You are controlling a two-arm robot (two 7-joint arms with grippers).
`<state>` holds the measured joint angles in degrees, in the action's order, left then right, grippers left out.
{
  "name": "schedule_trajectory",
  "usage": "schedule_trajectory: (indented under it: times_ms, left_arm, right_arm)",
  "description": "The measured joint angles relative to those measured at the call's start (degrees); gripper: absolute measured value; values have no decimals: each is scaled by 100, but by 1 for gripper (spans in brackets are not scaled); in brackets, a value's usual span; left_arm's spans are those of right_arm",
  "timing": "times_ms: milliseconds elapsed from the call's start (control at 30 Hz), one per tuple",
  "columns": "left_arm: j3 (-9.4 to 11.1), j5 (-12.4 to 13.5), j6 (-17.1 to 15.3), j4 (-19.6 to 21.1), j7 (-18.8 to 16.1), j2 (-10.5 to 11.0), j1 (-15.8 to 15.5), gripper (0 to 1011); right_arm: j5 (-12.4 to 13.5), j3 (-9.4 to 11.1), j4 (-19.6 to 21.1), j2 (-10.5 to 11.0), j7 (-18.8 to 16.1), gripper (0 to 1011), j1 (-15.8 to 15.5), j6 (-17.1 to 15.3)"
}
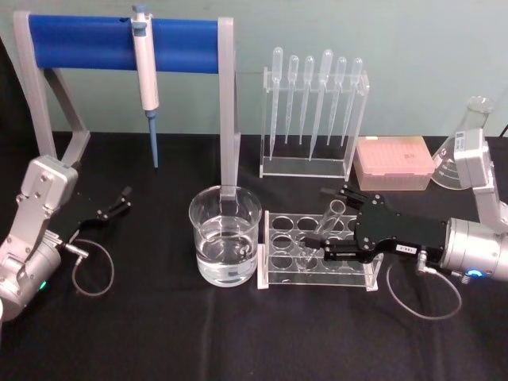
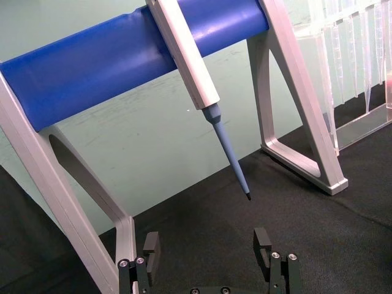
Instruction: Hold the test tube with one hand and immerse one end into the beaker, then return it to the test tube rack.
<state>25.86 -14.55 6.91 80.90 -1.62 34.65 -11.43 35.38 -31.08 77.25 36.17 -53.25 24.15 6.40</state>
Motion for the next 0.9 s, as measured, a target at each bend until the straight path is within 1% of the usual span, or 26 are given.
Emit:
schedule_trajectory:
  times_ms: [233,300,400,433,533,567,633,667,700,733,767,900]
  left_arm:
    - [0,0,0,0,0,0,0,1000]
    - [0,0,0,0,0,0,0,1000]
    - [0,0,0,0,0,0,0,1000]
    - [0,0,0,0,0,0,0,1000]
    - [0,0,0,0,0,0,0,1000]
    - [0,0,0,0,0,0,0,1000]
    - [0,0,0,0,0,0,0,1000]
    - [0,0,0,0,0,0,0,1000]
    - [0,0,0,0,0,0,0,1000]
    - [0,0,0,0,0,0,0,1000]
    - [0,0,0,0,0,0,0,1000]
    - [0,0,0,0,0,0,0,1000]
  right_arm:
    - [2,12,10,6,1,837,-12,3]
    - [2,15,13,7,2,765,-14,4]
    - [3,18,15,9,2,692,-16,6]
    - [3,18,15,9,2,630,-17,6]
    - [5,19,18,11,3,573,-18,8]
    - [6,20,19,11,3,510,-19,9]
    - [7,21,20,12,4,447,-20,9]
    - [7,21,21,12,4,447,-20,9]
    - [8,22,22,13,4,390,-21,9]
    - [8,23,23,14,5,367,-22,9]
    - [9,23,23,14,5,305,-23,9]
    - [11,27,24,16,11,242,-23,10]
